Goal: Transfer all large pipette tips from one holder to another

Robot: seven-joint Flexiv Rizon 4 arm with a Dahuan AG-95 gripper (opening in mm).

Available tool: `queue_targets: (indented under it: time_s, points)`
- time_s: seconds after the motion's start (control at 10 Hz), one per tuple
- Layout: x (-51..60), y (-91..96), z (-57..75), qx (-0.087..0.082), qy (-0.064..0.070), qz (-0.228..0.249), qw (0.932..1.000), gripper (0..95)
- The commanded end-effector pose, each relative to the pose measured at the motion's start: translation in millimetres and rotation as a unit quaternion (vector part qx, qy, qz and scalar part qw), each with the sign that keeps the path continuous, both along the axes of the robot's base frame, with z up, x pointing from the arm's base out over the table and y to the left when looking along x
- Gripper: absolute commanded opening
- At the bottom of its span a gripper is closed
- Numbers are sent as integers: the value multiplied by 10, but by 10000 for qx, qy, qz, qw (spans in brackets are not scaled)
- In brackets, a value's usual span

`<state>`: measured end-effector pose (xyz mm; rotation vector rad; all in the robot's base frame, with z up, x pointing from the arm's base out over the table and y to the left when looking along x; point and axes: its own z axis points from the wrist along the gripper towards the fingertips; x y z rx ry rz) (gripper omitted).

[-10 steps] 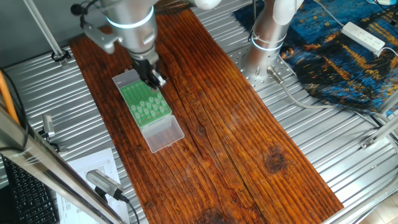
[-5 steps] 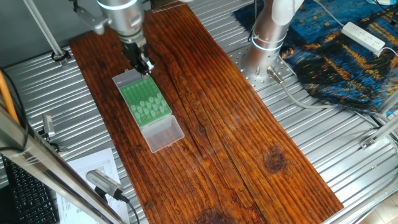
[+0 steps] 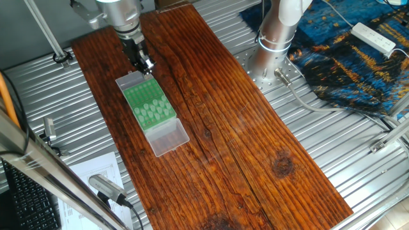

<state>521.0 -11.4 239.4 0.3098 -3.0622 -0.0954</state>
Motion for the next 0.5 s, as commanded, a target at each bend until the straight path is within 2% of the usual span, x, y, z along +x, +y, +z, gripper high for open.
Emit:
queue_targets:
  time_s: [0.1, 0.5]
  points:
    - [-16, -5, 16, -82, 28, -64, 9999, 0]
    - [-37, -20, 33, -107, 47, 4, 9999, 0]
